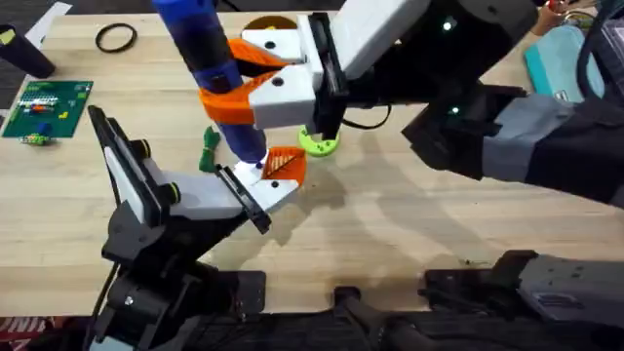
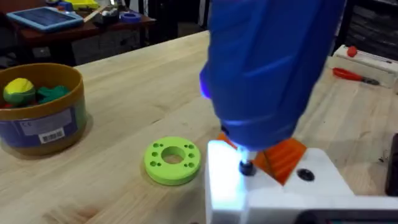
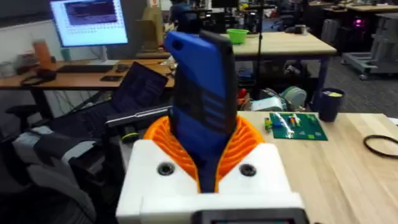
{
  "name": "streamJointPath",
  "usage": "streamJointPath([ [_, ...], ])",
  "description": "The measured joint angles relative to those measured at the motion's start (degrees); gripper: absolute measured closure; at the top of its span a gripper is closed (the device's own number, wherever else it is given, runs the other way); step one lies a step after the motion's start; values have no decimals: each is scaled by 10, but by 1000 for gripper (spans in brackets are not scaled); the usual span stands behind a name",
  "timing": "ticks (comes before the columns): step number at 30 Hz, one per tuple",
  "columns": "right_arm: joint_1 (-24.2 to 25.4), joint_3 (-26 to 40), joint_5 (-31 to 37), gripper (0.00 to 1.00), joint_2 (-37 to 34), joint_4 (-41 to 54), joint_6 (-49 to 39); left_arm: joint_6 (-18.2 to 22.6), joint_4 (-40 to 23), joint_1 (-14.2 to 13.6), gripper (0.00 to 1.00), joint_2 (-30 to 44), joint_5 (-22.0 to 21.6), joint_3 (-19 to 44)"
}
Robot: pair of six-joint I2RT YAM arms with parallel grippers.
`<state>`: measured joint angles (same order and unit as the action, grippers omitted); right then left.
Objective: Pick up the gripper from the table and insert it into the empty holder that is missing its gripper. Then pick up a screw, insert it into the mounting hole, and use the screwdriver to tighten it. Finally, clean up the table by picking up the vegetable and placing it into the bucket.
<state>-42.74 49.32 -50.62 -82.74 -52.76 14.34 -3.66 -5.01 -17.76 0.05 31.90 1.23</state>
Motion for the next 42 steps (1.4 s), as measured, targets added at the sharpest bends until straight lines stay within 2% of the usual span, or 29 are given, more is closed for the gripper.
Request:
streamJointPath([
  [10, -1, 0, 17, 924, -1, -6, 1, 0, 0, 0, 990, 0, -1, 0],
  [30, -2, 0, -28, 924, -4, -25, 4, 0, 0, 0, 990, 0, 0, 0],
  [42, -1, 2, -28, 924, -4, -8, -24, 0, 0, 0, 990, 0, 0, 0],
])
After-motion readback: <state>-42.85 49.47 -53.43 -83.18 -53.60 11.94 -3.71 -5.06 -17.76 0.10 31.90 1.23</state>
